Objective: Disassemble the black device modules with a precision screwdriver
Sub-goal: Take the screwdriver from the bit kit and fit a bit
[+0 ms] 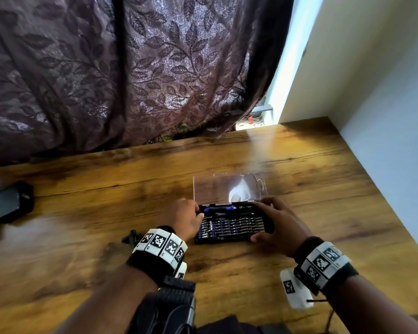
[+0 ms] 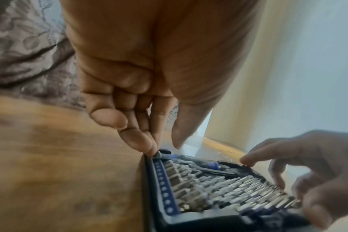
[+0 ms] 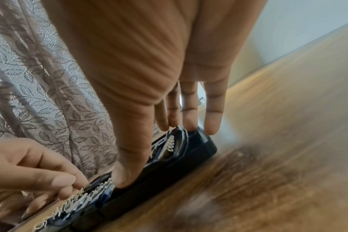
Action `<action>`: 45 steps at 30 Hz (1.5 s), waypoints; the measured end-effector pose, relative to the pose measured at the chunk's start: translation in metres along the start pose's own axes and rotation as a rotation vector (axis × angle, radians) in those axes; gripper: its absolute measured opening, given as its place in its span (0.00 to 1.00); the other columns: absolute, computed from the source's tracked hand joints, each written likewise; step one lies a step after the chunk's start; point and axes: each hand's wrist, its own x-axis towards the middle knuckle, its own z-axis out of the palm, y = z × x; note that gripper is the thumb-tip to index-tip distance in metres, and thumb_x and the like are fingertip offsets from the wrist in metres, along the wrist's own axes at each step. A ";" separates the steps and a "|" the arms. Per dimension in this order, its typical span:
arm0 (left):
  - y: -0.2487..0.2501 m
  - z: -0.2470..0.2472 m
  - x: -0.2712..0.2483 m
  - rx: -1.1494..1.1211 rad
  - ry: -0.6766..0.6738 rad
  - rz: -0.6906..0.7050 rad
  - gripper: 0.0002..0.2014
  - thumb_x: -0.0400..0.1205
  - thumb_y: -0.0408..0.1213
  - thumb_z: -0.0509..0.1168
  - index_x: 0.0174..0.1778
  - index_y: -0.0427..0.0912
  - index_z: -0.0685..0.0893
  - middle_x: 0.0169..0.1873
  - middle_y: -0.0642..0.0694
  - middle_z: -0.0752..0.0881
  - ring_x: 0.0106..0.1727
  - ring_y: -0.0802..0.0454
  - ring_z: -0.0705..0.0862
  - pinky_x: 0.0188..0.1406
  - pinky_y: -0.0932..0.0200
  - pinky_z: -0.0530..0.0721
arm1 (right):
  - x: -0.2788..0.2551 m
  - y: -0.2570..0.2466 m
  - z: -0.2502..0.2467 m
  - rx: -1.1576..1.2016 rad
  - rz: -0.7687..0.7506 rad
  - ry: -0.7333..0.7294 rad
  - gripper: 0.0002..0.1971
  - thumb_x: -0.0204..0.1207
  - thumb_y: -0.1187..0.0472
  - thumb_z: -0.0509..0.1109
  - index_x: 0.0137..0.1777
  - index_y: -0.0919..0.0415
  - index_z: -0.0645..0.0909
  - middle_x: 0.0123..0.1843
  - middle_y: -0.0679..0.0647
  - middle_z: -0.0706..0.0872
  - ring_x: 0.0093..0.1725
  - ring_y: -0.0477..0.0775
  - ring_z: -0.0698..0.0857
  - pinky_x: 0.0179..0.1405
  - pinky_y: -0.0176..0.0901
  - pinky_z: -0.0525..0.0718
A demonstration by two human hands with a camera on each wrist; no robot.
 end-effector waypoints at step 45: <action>0.050 -0.093 -0.034 -1.438 0.218 0.351 0.10 0.84 0.26 0.69 0.60 0.36 0.84 0.52 0.41 0.92 0.45 0.51 0.87 0.47 0.60 0.87 | -0.005 -0.053 -0.029 0.499 -0.209 0.225 0.09 0.81 0.59 0.75 0.59 0.49 0.88 0.46 0.46 0.90 0.36 0.48 0.88 0.36 0.43 0.89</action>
